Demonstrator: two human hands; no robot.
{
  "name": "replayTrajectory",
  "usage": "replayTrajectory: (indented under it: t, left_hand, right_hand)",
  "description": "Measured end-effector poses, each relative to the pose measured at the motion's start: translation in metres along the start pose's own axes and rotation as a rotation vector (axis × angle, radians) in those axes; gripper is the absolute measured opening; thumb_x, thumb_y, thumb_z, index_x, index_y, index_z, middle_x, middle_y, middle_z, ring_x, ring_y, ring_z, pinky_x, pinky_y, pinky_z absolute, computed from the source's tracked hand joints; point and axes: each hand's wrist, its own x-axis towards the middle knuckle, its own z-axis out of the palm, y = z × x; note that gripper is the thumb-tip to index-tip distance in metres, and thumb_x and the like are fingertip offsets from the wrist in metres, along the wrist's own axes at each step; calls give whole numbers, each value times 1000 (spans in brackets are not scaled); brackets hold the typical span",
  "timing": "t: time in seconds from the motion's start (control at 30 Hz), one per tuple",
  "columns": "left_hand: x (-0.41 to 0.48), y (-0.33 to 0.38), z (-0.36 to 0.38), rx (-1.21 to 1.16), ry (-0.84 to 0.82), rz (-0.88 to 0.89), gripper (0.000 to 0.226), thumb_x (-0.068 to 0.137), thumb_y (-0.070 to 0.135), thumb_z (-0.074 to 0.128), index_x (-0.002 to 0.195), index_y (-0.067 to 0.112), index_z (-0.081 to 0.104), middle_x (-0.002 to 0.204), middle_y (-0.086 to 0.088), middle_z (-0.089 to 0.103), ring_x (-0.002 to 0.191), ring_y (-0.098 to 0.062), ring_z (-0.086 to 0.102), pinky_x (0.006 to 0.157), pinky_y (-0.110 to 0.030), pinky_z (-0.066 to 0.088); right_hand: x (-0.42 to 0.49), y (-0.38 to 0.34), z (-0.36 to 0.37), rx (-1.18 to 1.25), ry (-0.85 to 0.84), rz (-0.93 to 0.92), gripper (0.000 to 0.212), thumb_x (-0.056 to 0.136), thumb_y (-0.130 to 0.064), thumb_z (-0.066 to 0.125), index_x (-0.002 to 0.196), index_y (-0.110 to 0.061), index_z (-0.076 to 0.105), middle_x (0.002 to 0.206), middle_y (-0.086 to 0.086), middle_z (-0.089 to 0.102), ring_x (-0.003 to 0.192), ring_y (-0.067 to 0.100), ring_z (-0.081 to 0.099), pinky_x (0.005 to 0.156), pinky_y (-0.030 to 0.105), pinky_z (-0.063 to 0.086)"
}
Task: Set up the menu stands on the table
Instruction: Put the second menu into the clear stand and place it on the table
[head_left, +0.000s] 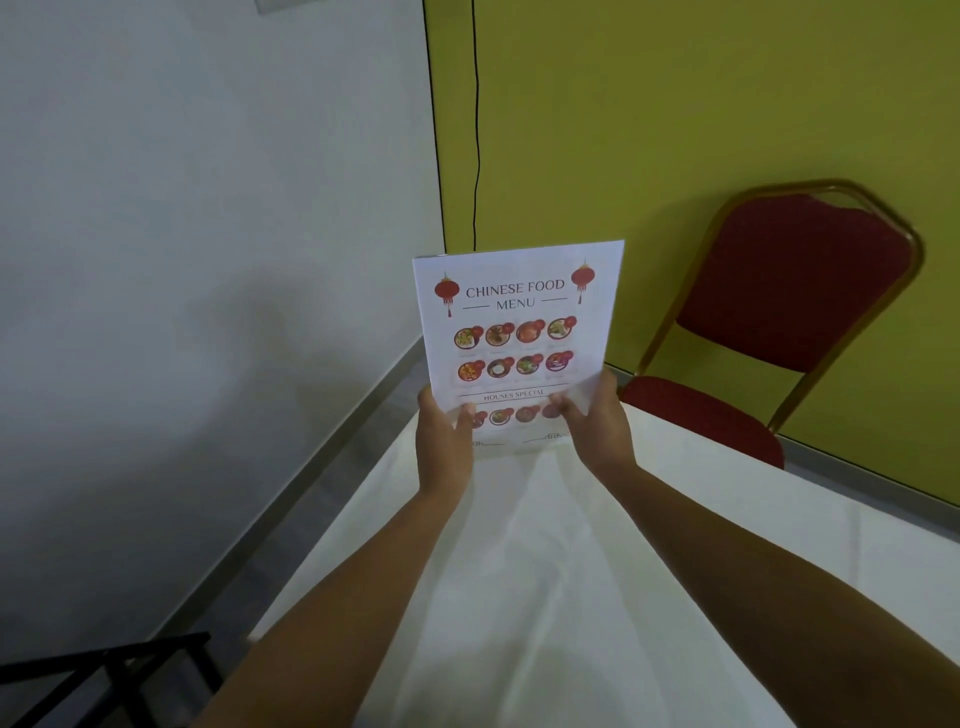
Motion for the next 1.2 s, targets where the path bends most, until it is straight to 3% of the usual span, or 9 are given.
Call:
replayTrajectory:
  t: [0.2, 0.3, 0.37, 0.4, 0.5, 0.6, 0.73, 0.97, 1.2]
  left_hand:
    - [2, 1, -1, 67, -52, 4, 67, 94, 20, 63, 149, 26, 26, 142, 0, 54, 125, -23, 59, 91, -44, 57]
    - [1, -4, -3, 135, -83, -26, 76, 92, 26, 65, 151, 29, 16, 142, -1, 51, 124, -24, 59, 90, -48, 58]
    - [-1, -14, -3, 197, -93, -44, 76, 90, 35, 64, 148, 34, 15, 146, -4, 46, 128, -26, 56, 91, -51, 56]
    - [-2, -21, -2, 234, -96, -54, 75, 89, 37, 63, 147, 35, 14, 150, -6, 41, 132, -30, 52, 94, -53, 55]
    - [-24, -23, 2, 353, -99, -42, 83, 94, 32, 58, 155, 23, 2, 161, -12, 23, 144, -37, 36, 107, -53, 44]
    - [-57, -18, 8, 513, -131, -45, 88, 99, 34, 51, 156, 6, -11, 165, -15, 4, 150, -37, 21, 118, -49, 31]
    - [-99, -8, 24, 676, -187, 44, 84, 101, 35, 44, 154, -3, -8, 164, -20, 1, 152, -34, 12, 123, -44, 15]
    - [-208, 1, 67, 930, -410, 231, 77, 103, 39, 36, 156, 1, -5, 165, -17, 0, 154, -32, 4, 123, -44, 8]
    - [-326, 0, 119, 1016, -588, 389, 72, 103, 41, 32, 157, 7, -3, 166, -12, -4, 154, -28, -1, 123, -44, 4]
  right_hand:
    - [1, -9, -6, -33, -57, 44, 47, 90, -26, 62, 129, -14, 38, 113, -4, 62, 105, 23, 60, 78, 33, 44]
    - [-7, -8, -12, -90, -97, 29, 70, 82, -46, 66, 138, -20, 33, 129, -3, 55, 117, 24, 55, 89, 43, 49]
    - [-14, -2, -18, -238, -141, 27, 84, 85, -63, 53, 149, -18, 22, 155, 7, 33, 137, 29, 39, 104, 52, 41]
    - [-20, 1, -21, -312, -173, 36, 85, 90, -62, 46, 154, -16, 13, 162, 7, 17, 145, 30, 27, 110, 52, 33]
    - [-43, 9, -32, -418, -223, 53, 82, 97, -53, 39, 155, -12, -2, 164, 7, -7, 150, 29, 11, 115, 49, 23]
    - [-69, 22, -49, -469, -262, 47, 81, 98, -51, 38, 155, -11, -3, 164, 7, -9, 150, 29, 8, 118, 46, 18]
    - [-115, 48, -82, -580, -286, 13, 77, 99, -50, 34, 155, -9, 1, 164, 9, -5, 151, 28, 6, 121, 43, 12]
    - [-211, 100, -161, -685, -268, 30, 75, 100, -50, 30, 155, -7, 4, 164, 11, -1, 151, 30, 4, 121, 43, 8]
    - [-299, 153, -230, -661, -204, 131, 76, 100, -52, 30, 155, -7, 4, 164, 11, -1, 151, 30, 1, 121, 43, 6]
